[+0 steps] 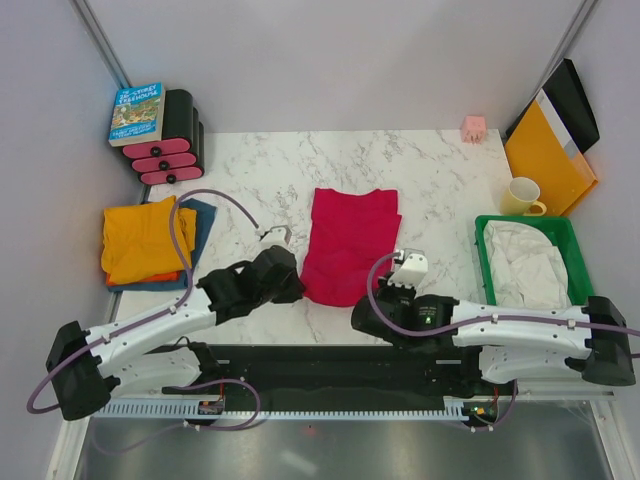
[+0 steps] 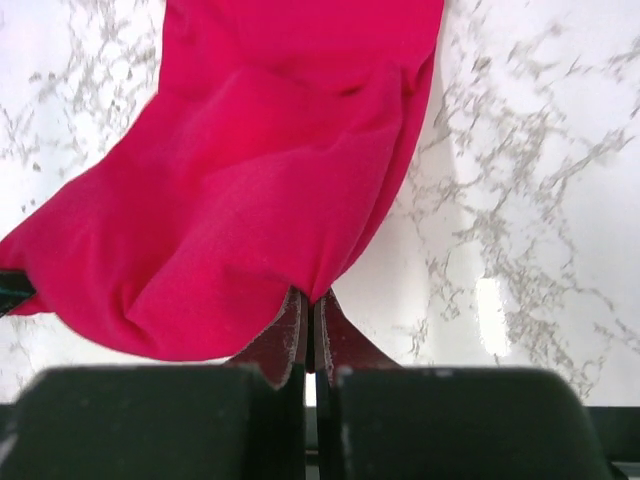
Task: Fold and stack the t-shirts
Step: Fold the long partially folded tshirt into a neat square
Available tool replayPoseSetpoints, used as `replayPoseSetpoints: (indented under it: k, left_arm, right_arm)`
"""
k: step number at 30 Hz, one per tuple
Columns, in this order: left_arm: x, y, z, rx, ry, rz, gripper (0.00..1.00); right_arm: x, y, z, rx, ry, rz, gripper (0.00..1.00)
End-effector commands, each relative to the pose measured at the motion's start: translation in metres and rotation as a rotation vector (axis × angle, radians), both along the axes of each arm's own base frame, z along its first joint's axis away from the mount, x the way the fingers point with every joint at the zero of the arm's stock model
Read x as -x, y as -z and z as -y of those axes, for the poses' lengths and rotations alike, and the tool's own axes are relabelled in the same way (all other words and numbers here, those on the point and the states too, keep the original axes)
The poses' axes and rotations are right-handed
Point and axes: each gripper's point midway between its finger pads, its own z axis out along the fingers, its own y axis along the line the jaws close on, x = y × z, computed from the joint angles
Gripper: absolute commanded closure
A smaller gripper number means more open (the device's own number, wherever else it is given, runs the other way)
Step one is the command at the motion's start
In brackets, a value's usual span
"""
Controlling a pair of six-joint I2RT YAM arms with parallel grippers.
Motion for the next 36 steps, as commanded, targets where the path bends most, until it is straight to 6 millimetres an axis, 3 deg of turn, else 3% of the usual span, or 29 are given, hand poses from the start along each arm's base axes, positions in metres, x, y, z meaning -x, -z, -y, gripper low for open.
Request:
replayPoseSetpoints:
  k: [1,9,15,19,20,21,23,24,28,29,30,32,34,35,36]
  left_arm:
    - [-0.030,-0.056,0.014,0.018,0.001,0.158,0.98]
    - [-0.089,-0.091,0.041,-0.102,0.028,0.299,0.98]
    - [-0.145,-0.107,0.037,-0.138,-0.018,0.345,0.98]
    - [-0.184,-0.109,0.031,-0.162,-0.054,0.352,0.98]
    - [-0.192,-0.099,0.034,-0.177,-0.049,0.332,0.98]
    - [-0.204,-0.106,0.032,-0.176,-0.059,0.346,0.98]
    - [-0.217,-0.094,0.034,-0.192,-0.057,0.322,0.98]
    - [-0.226,-0.100,0.034,-0.180,-0.067,0.331,0.98]
    - [-0.250,-0.086,0.042,-0.178,-0.068,0.301,0.98]
    - [-0.257,-0.091,0.043,-0.163,-0.076,0.307,0.98]
    - [-0.264,-0.077,0.046,-0.172,-0.070,0.284,0.98]
    - [-0.278,-0.077,0.046,-0.165,-0.080,0.282,0.98]
    - [-0.288,-0.058,0.049,-0.170,-0.070,0.250,0.98]
    - [-0.296,-0.061,0.048,-0.161,-0.081,0.254,0.98]
    - [-0.302,-0.045,0.049,-0.169,-0.074,0.228,0.98]
  right_arm:
    - [-0.029,-0.044,0.020,0.006,0.090,0.109,1.00]
    - [-0.074,-0.055,0.039,0.091,0.146,0.121,1.00]
    - [-0.114,-0.051,0.049,0.120,0.197,0.107,1.00]
    - [-0.155,-0.051,0.055,0.134,0.231,0.107,1.00]
    - [-0.162,-0.050,0.055,0.138,0.232,0.104,1.00]
    - [-0.173,-0.056,0.052,0.119,0.238,0.117,1.00]
    - [-0.191,-0.047,0.055,0.144,0.242,0.091,1.00]
    - [-0.201,-0.054,0.052,0.126,0.246,0.107,1.00]
    - [-0.236,-0.036,0.055,0.147,0.263,0.067,1.00]
    - [-0.243,-0.034,0.056,0.150,0.265,0.063,1.00]
    - [-0.255,-0.026,0.058,0.153,0.278,0.049,1.00]
    - [-0.268,-0.023,0.055,0.145,0.275,0.044,1.00]
    - [-0.280,-0.004,0.058,0.162,0.284,0.012,1.00]
    - [-0.287,-0.005,0.054,0.149,0.279,0.013,1.00]
    - [-0.293,0.009,0.055,0.161,0.283,-0.010,1.00]
